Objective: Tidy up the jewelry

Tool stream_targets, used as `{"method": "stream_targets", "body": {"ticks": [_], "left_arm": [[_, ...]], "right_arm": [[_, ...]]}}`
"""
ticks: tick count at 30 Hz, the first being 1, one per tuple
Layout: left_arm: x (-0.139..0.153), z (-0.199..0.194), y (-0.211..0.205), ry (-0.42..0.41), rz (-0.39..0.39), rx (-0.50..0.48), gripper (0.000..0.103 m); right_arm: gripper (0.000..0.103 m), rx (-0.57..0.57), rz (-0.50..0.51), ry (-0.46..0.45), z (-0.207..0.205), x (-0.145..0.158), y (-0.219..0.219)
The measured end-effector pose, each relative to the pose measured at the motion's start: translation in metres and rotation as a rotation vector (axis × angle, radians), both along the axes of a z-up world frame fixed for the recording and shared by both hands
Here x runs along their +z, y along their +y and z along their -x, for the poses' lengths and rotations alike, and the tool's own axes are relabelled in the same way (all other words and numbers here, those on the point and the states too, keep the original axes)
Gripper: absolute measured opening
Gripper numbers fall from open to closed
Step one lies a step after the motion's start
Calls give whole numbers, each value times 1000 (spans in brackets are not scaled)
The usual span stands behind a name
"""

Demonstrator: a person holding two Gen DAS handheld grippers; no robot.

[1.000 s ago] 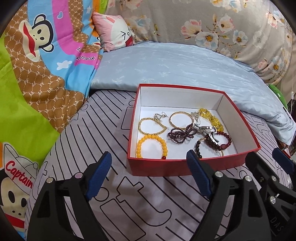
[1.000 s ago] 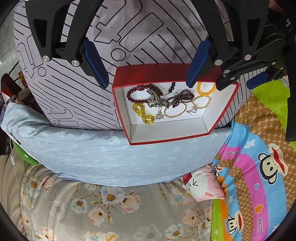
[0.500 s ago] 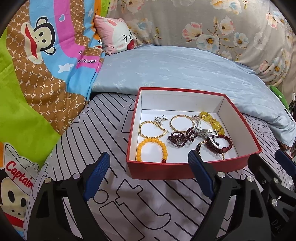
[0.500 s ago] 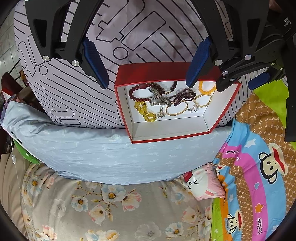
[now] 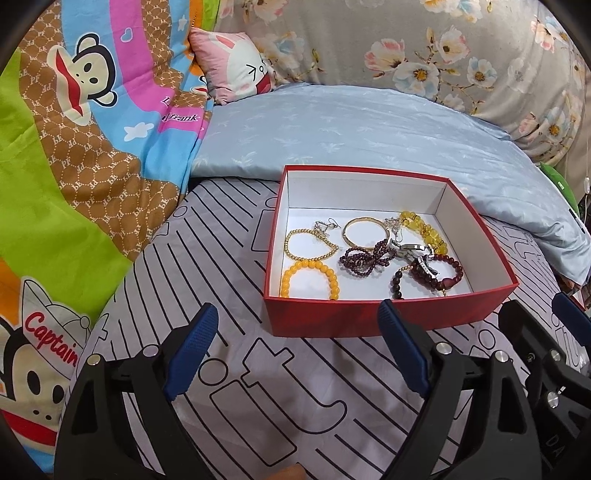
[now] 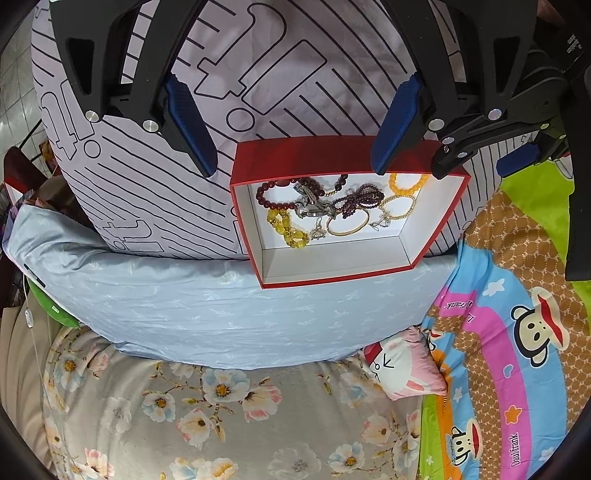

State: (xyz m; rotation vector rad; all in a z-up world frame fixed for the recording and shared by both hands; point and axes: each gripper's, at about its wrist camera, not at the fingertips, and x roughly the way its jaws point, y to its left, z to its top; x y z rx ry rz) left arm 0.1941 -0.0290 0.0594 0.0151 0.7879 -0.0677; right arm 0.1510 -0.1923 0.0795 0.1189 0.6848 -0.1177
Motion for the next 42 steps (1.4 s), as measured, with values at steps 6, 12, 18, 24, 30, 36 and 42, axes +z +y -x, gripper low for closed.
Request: {"method": "stream_targets", "body": {"ticks": [6, 12, 18, 24, 30, 36, 42], "left_arm": [[3, 2, 1, 11, -10, 5, 84], [8, 4, 3, 11, -21, -2, 84], [8, 2, 7, 21, -26, 10, 87], [9, 1, 9, 24, -25, 12, 87], [9, 0, 9, 36, -33, 15, 87], [8, 0, 9, 44, -37, 18, 87], [9, 0, 9, 56, -30, 16, 87]], "right_arm": [[82, 3, 0, 8, 3, 3, 1], [82, 8, 6, 9, 4, 8, 3], [82, 4, 2, 5, 4, 10, 2], [82, 13, 13, 17, 1, 9, 4], [82, 22, 11, 26, 0, 6, 7], [83, 21, 11, 27, -1, 6, 7], [83, 21, 8, 26, -1, 6, 7]]}}
